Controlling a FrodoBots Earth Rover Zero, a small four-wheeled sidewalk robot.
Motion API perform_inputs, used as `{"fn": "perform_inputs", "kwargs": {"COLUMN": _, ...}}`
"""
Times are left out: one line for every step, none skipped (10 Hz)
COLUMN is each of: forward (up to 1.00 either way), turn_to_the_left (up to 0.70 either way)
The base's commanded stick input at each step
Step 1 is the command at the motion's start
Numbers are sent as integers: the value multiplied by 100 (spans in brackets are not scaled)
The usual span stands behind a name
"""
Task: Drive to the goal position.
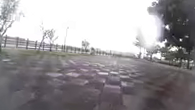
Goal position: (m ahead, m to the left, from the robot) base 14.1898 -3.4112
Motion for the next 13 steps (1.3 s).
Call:
{"fn": "perform_inputs", "kwargs": {"forward": 100, "turn_to_the_left": 0}}
{"fn": "perform_inputs", "kwargs": {"forward": 100, "turn_to_the_left": 0}}
{"fn": "perform_inputs", "kwargs": {"forward": 100, "turn_to_the_left": 0}}
{"fn": "perform_inputs", "kwargs": {"forward": 100, "turn_to_the_left": -2}}
{"fn": "perform_inputs", "kwargs": {"forward": 100, "turn_to_the_left": -19}}
{"fn": "perform_inputs", "kwargs": {"forward": 100, "turn_to_the_left": -40}}
{"fn": "perform_inputs", "kwargs": {"forward": 100, "turn_to_the_left": -40}}
{"fn": "perform_inputs", "kwargs": {"forward": 100, "turn_to_the_left": -40}}
{"fn": "perform_inputs", "kwargs": {"forward": 100, "turn_to_the_left": -40}}
{"fn": "perform_inputs", "kwargs": {"forward": 100, "turn_to_the_left": -40}}
{"fn": "perform_inputs", "kwargs": {"forward": 100, "turn_to_the_left": -36}}
{"fn": "perform_inputs", "kwargs": {"forward": 100, "turn_to_the_left": -24}}
{"fn": "perform_inputs", "kwargs": {"forward": 100, "turn_to_the_left": -12}}
